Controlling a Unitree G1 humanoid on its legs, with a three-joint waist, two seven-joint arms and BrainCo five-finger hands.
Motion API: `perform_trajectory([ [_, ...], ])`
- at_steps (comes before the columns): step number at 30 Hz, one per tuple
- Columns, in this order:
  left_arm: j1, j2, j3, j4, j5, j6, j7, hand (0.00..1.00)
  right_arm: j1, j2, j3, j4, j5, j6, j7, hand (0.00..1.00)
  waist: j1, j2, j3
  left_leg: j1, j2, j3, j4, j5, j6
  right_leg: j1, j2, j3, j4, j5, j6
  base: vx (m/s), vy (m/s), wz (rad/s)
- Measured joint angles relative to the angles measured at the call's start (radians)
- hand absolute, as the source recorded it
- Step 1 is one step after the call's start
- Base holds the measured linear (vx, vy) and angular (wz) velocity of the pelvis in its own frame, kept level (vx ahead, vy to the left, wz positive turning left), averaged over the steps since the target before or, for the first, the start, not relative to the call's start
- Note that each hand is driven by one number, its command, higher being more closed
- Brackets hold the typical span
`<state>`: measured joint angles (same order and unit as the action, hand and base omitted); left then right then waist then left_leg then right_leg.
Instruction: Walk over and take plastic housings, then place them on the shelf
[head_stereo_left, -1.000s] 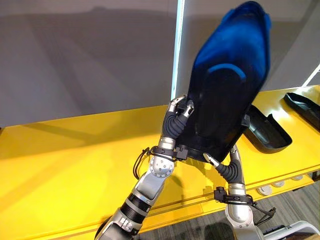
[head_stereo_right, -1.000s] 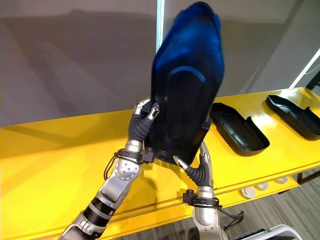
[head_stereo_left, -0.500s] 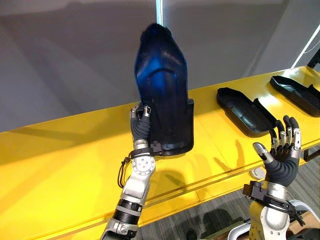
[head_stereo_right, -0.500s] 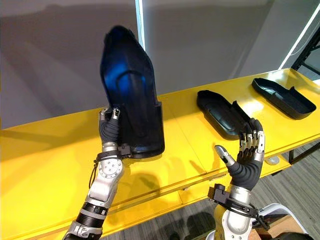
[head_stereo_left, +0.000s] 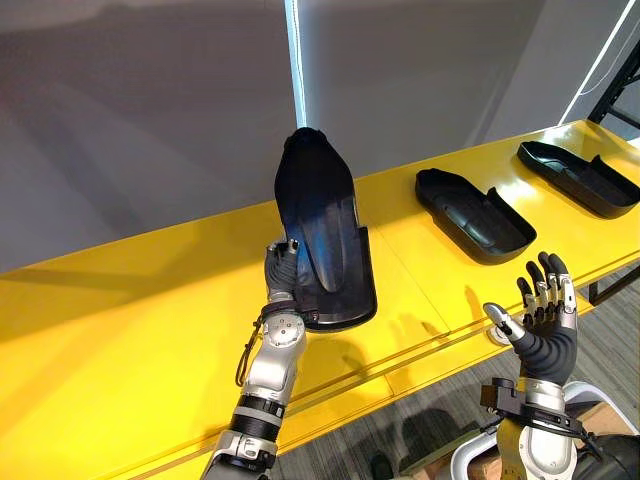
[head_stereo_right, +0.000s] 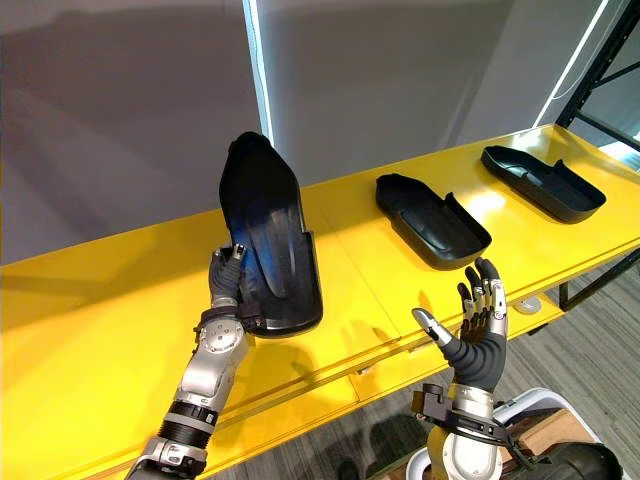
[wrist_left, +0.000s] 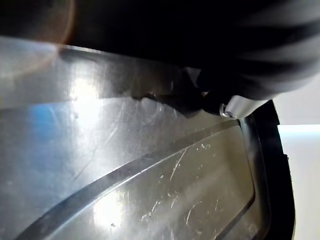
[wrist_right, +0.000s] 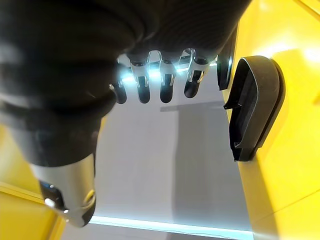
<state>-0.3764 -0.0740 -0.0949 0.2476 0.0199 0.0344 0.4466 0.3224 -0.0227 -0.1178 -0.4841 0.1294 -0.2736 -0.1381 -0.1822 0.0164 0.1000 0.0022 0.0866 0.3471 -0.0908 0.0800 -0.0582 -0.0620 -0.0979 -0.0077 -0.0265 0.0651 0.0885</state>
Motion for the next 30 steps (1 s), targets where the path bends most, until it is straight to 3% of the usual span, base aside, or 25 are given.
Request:
perform_trajectory([
  [3,0.012,-0.002,0.002,0.011,0.001,0.018,0.001,1.00,0.010,0.000,0.001,0.003,0.000,0.002,0.001,0.00,0.000,0.002,-0.003,-0.017,-0.001,-0.012,0.000,0.006,0.002,-0.011,-0.001,-0.009,0.000,0.002,0.000,-0.01,0.005,0.08],
  [4,0.020,-0.004,0.003,0.011,0.001,0.018,0.002,0.00,0.013,0.000,0.002,0.003,0.000,0.004,0.001,0.00,0.002,0.002,-0.003,-0.017,-0.001,-0.013,0.000,0.006,0.002,-0.010,-0.001,-0.010,0.000,0.002,0.000,0.00,0.005,0.08],
  [18,0.073,-0.009,0.027,-0.003,0.004,0.044,-0.005,0.00,0.034,0.003,0.003,0.035,0.000,0.019,0.008,0.00,0.004,0.010,-0.010,-0.014,-0.001,-0.020,0.000,0.013,0.004,-0.006,-0.002,-0.016,0.001,0.003,-0.001,-0.01,0.002,0.00],
  [30,0.047,-0.004,0.032,-0.123,0.003,0.056,-0.037,0.00,0.030,0.024,0.005,0.048,0.001,0.027,0.044,0.00,0.006,0.023,-0.022,0.001,-0.001,-0.038,0.000,0.016,0.003,0.020,-0.002,-0.034,0.000,0.003,-0.002,-0.01,0.004,0.04],
])
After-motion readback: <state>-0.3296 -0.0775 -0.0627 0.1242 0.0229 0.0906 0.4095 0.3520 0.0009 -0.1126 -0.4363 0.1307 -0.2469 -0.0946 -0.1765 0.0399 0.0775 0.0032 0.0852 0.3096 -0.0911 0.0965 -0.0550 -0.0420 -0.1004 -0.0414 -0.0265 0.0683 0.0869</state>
